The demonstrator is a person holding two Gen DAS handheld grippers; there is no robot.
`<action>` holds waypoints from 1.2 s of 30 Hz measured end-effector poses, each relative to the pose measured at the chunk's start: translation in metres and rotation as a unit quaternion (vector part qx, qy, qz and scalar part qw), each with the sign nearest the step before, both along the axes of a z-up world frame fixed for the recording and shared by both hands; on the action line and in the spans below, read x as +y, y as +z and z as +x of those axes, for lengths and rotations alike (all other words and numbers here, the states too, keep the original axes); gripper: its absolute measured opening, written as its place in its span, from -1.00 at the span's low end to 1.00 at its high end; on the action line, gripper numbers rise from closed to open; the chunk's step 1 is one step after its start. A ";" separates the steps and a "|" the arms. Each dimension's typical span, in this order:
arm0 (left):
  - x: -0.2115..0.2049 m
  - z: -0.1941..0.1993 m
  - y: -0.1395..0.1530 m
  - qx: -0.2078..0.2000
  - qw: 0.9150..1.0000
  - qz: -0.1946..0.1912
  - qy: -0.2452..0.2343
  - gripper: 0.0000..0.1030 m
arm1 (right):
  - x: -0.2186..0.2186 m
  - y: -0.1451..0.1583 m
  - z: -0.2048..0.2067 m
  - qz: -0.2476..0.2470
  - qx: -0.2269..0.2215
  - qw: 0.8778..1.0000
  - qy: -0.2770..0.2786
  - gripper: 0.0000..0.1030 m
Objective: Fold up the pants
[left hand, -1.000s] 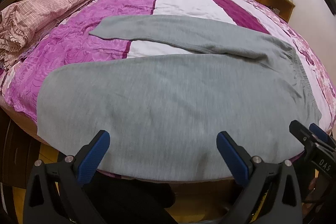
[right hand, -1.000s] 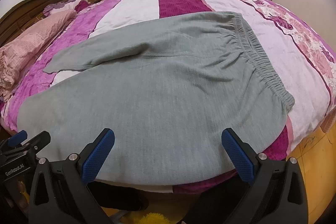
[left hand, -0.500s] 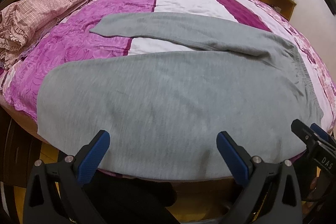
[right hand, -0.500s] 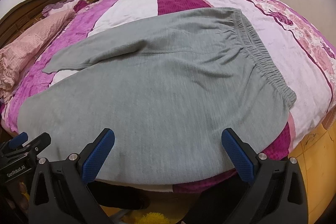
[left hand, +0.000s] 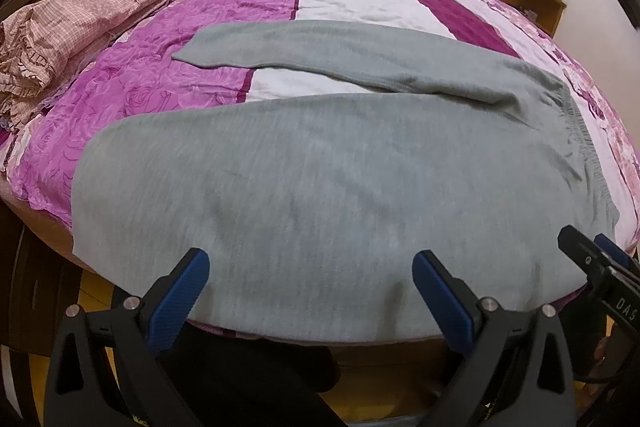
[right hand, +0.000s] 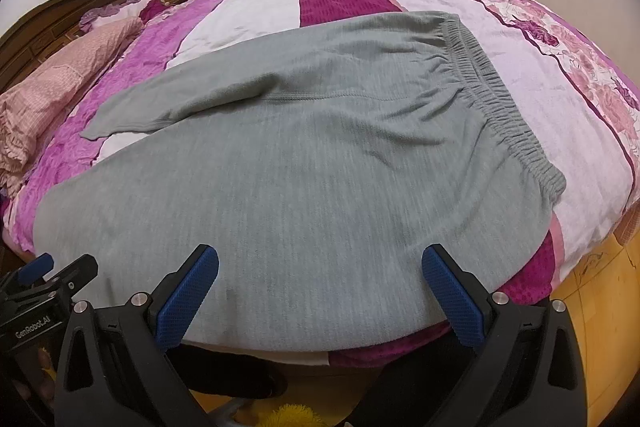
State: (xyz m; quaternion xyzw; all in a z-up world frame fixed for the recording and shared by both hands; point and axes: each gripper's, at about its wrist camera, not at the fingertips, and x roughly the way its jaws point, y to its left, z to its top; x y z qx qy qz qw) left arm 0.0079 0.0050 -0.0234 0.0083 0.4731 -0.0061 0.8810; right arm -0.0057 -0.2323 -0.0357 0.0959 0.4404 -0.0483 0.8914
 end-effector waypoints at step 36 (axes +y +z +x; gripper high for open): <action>-0.006 0.006 0.001 0.014 1.000 0.010 -0.024 1.00 | 0.005 0.000 0.003 0.008 -0.002 1.000 0.022 0.91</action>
